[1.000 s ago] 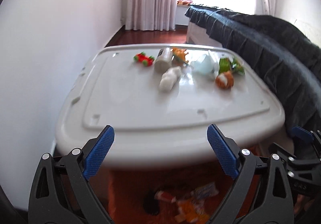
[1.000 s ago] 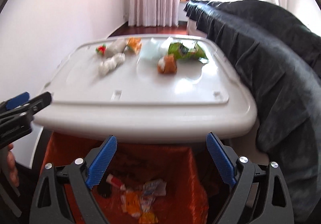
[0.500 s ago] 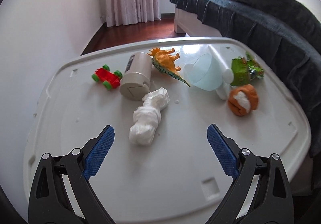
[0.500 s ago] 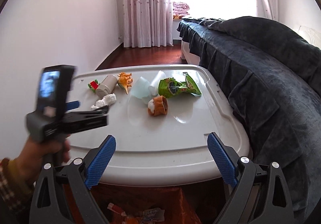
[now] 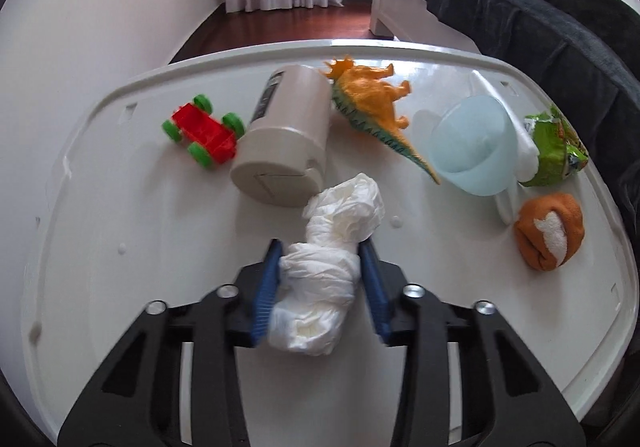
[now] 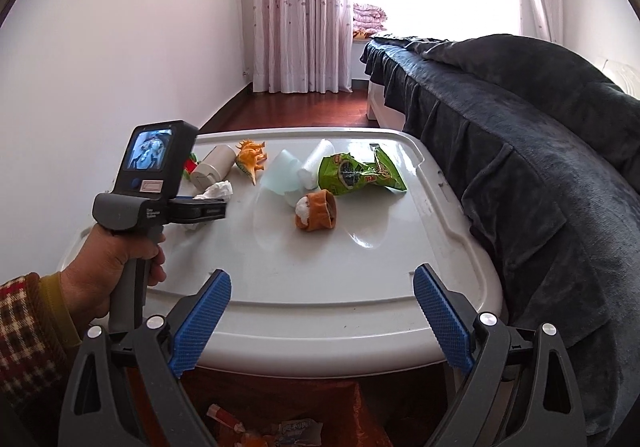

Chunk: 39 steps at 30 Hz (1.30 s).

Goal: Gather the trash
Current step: 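Grasp the white tissue with the left tool while the right grasps the orange cup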

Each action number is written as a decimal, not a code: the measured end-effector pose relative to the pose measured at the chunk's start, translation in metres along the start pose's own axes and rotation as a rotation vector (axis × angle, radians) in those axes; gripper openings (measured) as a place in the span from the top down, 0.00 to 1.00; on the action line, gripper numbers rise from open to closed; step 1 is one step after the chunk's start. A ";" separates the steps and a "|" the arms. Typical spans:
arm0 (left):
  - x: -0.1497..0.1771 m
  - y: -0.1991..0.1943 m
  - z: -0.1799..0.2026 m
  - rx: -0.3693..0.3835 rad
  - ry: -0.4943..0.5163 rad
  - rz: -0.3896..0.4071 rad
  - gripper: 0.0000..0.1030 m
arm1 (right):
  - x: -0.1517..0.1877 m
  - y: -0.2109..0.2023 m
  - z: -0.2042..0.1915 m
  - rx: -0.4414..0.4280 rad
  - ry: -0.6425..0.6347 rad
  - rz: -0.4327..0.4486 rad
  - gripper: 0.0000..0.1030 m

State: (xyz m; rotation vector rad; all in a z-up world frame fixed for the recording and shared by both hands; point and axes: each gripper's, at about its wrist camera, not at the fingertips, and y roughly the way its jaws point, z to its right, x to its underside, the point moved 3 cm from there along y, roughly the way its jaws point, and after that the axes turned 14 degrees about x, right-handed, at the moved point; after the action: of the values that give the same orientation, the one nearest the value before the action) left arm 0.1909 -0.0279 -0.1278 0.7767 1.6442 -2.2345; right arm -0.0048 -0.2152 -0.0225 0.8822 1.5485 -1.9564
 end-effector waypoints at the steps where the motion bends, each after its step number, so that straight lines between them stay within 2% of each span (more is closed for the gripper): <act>1: 0.002 -0.002 -0.002 0.009 -0.010 0.005 0.65 | -0.001 0.002 0.000 0.002 -0.001 -0.005 0.12; 4: 0.011 -0.013 -0.006 0.021 -0.033 0.018 0.65 | -0.006 0.013 -0.003 0.005 -0.007 -0.027 0.12; 8: 0.019 -0.038 -0.006 0.020 -0.055 0.062 0.65 | -0.022 0.037 -0.010 0.038 -0.031 -0.013 0.12; 11: 0.028 -0.066 0.001 0.007 -0.033 0.110 0.65 | -0.033 0.059 -0.017 0.052 -0.047 -0.005 0.12; 14: 0.038 -0.091 0.008 0.003 -0.006 0.142 0.65 | -0.044 0.091 -0.030 0.072 -0.082 -0.004 0.12; 18: 0.057 -0.113 0.014 0.017 -0.001 0.167 0.65 | -0.056 0.142 -0.049 0.081 -0.100 -0.061 0.12; 23: 0.066 -0.118 0.020 0.038 -0.004 0.165 0.65 | -0.057 0.189 -0.063 0.112 -0.134 -0.161 0.22; 25: 0.069 -0.118 0.020 0.040 0.001 0.165 0.65 | -0.055 0.200 -0.064 0.116 -0.142 -0.198 0.31; 26: 0.070 -0.118 0.020 0.044 -0.002 0.164 0.65 | -0.054 0.203 -0.064 0.119 -0.148 -0.207 0.35; 28: 0.069 -0.117 0.019 0.050 -0.006 0.162 0.65 | -0.053 0.207 -0.065 0.096 -0.157 -0.218 0.54; 31: 0.069 -0.116 0.019 0.056 -0.009 0.163 0.65 | -0.053 0.201 -0.066 0.097 -0.179 -0.196 0.64; 36: 0.073 -0.120 0.026 0.063 0.009 0.166 0.65 | -0.051 0.178 -0.059 0.079 -0.156 -0.168 0.64; 39: 0.079 -0.128 0.031 0.071 0.015 0.176 0.65 | -0.049 0.147 -0.051 0.048 -0.130 -0.143 0.64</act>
State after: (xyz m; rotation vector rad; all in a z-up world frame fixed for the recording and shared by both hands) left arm 0.0539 -0.0074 -0.0627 0.9205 1.4488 -2.1784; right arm 0.1429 -0.2008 -0.0902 0.6641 1.5315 -2.1144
